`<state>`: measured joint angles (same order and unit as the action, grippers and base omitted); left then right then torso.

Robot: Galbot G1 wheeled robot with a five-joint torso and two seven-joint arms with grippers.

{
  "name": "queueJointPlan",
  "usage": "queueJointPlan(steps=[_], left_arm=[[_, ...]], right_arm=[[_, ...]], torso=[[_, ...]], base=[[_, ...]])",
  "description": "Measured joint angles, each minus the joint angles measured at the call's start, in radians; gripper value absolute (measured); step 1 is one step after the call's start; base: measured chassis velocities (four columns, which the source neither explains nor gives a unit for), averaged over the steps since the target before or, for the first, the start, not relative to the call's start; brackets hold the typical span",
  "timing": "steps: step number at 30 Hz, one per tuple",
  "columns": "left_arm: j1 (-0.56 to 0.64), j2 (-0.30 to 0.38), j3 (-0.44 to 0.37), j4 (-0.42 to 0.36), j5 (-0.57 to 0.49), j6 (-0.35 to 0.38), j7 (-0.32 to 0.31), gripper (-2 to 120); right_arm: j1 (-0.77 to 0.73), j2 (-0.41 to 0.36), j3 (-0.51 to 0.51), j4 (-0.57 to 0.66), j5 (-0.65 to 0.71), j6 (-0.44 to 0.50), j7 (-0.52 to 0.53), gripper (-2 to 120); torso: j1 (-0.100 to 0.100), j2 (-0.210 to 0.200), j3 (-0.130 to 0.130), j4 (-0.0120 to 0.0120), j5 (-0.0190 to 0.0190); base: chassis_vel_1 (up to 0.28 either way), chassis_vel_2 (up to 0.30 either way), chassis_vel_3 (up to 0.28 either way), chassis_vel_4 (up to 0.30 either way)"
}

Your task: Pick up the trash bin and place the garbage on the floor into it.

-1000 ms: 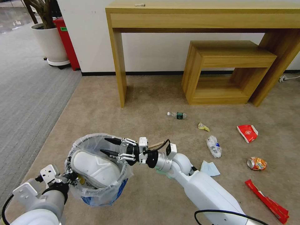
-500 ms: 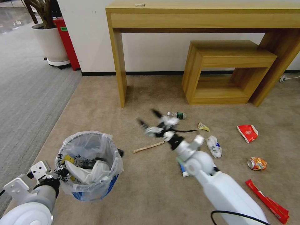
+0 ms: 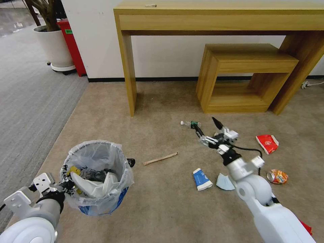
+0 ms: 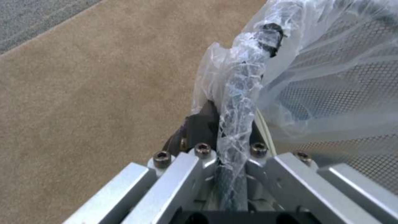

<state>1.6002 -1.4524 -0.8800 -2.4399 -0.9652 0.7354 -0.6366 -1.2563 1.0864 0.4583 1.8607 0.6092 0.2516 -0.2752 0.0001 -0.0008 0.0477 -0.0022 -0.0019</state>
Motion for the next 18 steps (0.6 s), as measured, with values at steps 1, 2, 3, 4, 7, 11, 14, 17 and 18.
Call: queueJointPlan(steps=[1,2,3,4,7,11,14,17,18], left_arm=[[0.001,0.000,-0.003,-0.005,-0.003,0.000,0.001,1],[0.001,0.002,-0.005,-0.009,-0.006,0.000,0.002,1],[0.002,0.004,-0.007,-0.012,-0.010,0.000,0.004,1],[0.002,0.004,-0.007,-0.012,-0.010,0.000,0.004,1],[0.004,0.005,-0.011,-0.021,-0.015,0.000,0.010,1],[0.014,0.001,-0.012,-0.031,-0.016,0.000,0.017,1],[0.021,-0.003,-0.011,-0.035,-0.015,0.000,0.018,1],[0.029,-0.004,-0.011,-0.039,-0.012,0.000,0.018,1],[0.031,-0.004,-0.012,-0.041,-0.012,0.000,0.018,1]], right_arm=[[-0.019,0.008,0.018,0.005,-0.001,0.000,0.000,100],[-0.034,0.014,0.031,0.007,-0.001,0.000,0.001,100],[-0.045,0.019,0.040,0.007,-0.001,0.001,0.001,100],[-0.045,0.019,0.040,0.007,-0.001,0.001,0.001,100],[-0.062,0.029,0.050,0.006,0.005,0.012,0.003,100],[-0.075,0.037,0.050,0.001,0.008,0.023,0.003,100],[-0.072,0.040,0.046,-0.001,0.008,0.025,0.003,100],[-0.066,0.043,0.039,-0.004,0.007,0.026,0.003,100],[-0.063,0.044,0.036,-0.006,0.007,0.026,0.003,100]], torso=[[0.000,0.000,0.000,0.0000,-0.0002],[0.000,0.000,0.000,0.0000,-0.0001],[0.000,0.000,0.000,0.0000,0.0000],[0.000,0.000,0.000,0.0000,0.0000],[0.000,0.000,0.000,0.0000,-0.0001],[0.000,0.000,0.000,0.0000,-0.0001],[0.000,0.000,0.000,0.0001,-0.0001],[0.000,0.000,0.000,0.0000,-0.0002],[0.000,0.000,0.000,0.0001,0.0000]], base=[[0.000,0.000,0.000,0.000],[0.000,0.000,0.000,0.000],[0.000,0.000,0.000,0.000],[0.000,0.000,0.000,0.000],[0.000,0.000,0.000,0.000],[0.000,0.000,0.000,0.000],[-0.053,0.037,0.040,-0.044],[-0.122,0.097,0.099,-0.120],[-0.147,0.144,0.170,-0.168]])
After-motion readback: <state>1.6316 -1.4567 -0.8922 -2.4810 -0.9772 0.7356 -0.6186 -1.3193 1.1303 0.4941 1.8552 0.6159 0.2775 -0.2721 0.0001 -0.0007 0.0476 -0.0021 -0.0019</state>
